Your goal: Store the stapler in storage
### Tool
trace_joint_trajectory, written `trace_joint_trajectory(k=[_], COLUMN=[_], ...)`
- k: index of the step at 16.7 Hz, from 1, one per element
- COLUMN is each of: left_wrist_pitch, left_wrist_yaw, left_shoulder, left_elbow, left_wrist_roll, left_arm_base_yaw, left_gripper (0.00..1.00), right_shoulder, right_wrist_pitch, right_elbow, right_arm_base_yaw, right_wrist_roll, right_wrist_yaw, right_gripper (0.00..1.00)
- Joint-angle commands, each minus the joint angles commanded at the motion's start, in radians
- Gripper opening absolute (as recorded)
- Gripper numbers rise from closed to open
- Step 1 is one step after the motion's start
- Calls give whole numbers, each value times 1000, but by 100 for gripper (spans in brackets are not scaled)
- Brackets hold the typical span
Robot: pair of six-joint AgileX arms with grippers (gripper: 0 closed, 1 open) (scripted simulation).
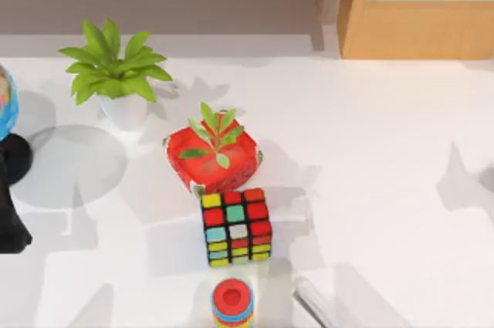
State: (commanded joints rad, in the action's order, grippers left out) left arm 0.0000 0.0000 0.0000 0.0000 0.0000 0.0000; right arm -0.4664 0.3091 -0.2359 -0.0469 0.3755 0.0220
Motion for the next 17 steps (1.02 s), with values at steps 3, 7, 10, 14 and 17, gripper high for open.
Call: trace_joint_trajectory(k=[3, 7, 10, 14, 17], left_wrist_pitch=[0, 0, 0, 0, 0], left_wrist_yaw=[0, 0, 0, 0, 0], left_shoulder=[0, 0, 0, 0, 0], left_elbow=[0, 0, 0, 0, 0], left_wrist_roll=[0, 0, 0, 0, 0], left_arm_base_yaw=[0, 0, 0, 0, 0], left_gripper=[100, 100, 100, 100, 100], right_shoulder=[-272, -677, -986, -1357, -1575], right_wrist_pitch=[158, 383, 551, 751, 869], right_elbow=[-117, -283, -405, -549, -634], right_arm_base_yaw=[-20, -48, -70, -97, -114], right_wrist_roll=[196, 475, 678, 917, 1057], right_wrist_yaw=[23, 62, 95, 137, 165], right_gripper=[100, 100, 100, 100, 100])
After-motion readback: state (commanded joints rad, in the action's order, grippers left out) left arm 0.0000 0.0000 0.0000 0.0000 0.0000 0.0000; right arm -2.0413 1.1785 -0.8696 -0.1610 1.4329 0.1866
